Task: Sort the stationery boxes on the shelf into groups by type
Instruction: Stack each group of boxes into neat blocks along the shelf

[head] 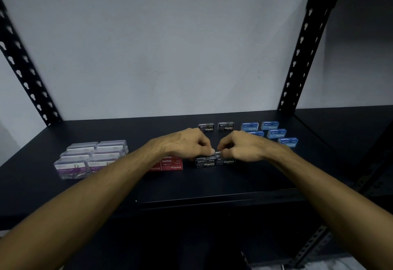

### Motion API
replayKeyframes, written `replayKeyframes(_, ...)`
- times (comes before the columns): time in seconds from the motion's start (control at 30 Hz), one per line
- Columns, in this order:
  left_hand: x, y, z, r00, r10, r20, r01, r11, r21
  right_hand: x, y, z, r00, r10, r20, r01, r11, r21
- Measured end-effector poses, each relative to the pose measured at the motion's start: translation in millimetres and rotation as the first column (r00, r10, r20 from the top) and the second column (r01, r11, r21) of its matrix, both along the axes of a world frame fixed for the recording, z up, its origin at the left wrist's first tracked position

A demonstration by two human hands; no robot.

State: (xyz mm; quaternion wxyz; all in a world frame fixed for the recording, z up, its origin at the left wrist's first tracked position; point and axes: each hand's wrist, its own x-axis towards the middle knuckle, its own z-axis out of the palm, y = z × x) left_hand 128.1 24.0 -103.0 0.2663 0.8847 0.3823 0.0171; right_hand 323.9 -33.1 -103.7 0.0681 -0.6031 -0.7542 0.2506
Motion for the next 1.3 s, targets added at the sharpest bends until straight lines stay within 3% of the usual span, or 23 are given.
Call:
replayKeyframes(0.1, -1.6, 0.0, -0.3, 0.998, -0.030, -0.061, 0.031, 1.000, 0.006, -1.0, -1.1, -1.0, 0.997, 0.034, 0.068, -0.033, 0.999, -0.013)
replayKeyframes(0.27, 0.2, 2.7, -10.5, 0.991, -0.058, -0.123, 0.074, 0.990, 0.124, -2.4, -1.7, -9.9, 0.988, 0.024, 0.155, -0.039, 0.995, 0.096)
replayKeyframes(0.8, 0.8, -0.8, -9.8, 0.991, -0.055, -0.122, 0.076, 0.983, 0.169, -2.6, -3.2, -12.4, 0.989, 0.016, 0.144, -0.034, 0.991, 0.128)
replayKeyframes(1.03, -5.4, 15.7, 14.3, 0.999, 0.042, 0.018, -0.045, 0.966, 0.254, 9.3, 9.0, 5.0, 0.996, -0.070, 0.055, 0.058, 0.980, 0.190)
replayKeyframes(1.17, 1.0, 40.5, 18.8, 0.991, 0.119, 0.070, -0.133, 0.955, 0.263, 21.2, 37.7, 4.3, 0.985, -0.138, 0.105, 0.097, 0.939, 0.330)
replayKeyframes(1.3, 14.2, 62.8, 10.7, 0.982, 0.171, 0.079, -0.187, 0.941, 0.283, 30.8, 67.0, -5.8, 0.960, -0.176, 0.218, 0.089, 0.930, 0.356)
